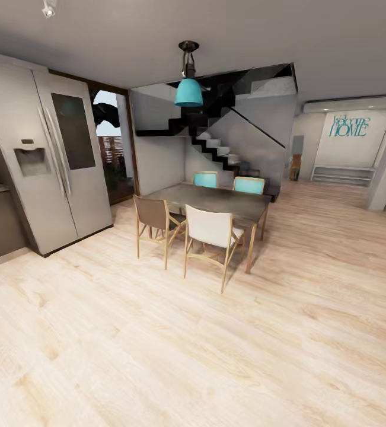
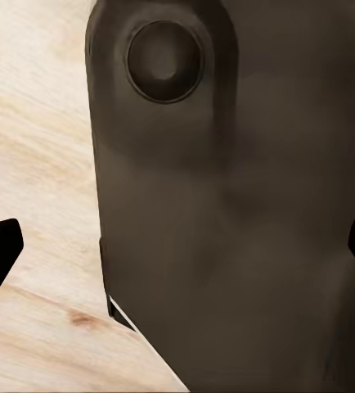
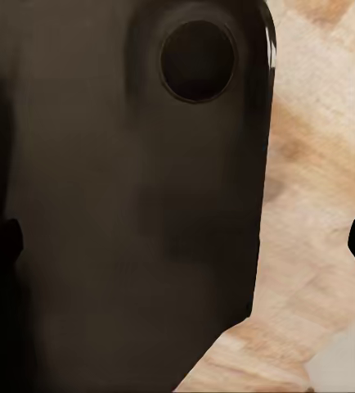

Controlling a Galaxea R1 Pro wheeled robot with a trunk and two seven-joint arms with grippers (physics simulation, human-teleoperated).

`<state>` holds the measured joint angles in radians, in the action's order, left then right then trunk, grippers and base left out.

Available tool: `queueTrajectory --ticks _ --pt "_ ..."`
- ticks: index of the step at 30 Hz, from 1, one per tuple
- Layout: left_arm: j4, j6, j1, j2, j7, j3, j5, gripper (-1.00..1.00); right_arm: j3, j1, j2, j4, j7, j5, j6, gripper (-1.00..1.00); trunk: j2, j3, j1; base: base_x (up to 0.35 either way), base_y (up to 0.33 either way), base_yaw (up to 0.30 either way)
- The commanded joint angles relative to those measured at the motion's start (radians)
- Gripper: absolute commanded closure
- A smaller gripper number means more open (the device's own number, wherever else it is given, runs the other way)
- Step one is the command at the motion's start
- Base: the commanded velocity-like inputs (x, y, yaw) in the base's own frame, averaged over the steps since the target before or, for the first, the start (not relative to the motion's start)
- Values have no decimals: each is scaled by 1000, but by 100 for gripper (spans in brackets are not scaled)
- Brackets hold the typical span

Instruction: Pick up the poster from the kitchen countertop and hang it on one of the wall nails in the kitchen.

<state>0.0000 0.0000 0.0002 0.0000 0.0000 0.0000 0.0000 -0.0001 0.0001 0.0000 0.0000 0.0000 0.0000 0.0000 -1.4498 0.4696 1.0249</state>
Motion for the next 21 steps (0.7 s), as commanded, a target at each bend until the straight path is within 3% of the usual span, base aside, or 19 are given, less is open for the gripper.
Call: queueTrajectory --ticks 1,4,21 --pt "0 0 0 0 0 0 0 -100 0 0 0 0 0 0 0 -100 0 0 0 0 0 0" --pt "-5 -1 8 -14 -9 2 0 -100 0 -5 13 17 7 3 2 -100 0 0 0 0 0 0" --pt "-5 -1 8 -14 -9 2 0 -100 0 -5 13 18 7 3 2 -100 0 0 0 0 0 0"
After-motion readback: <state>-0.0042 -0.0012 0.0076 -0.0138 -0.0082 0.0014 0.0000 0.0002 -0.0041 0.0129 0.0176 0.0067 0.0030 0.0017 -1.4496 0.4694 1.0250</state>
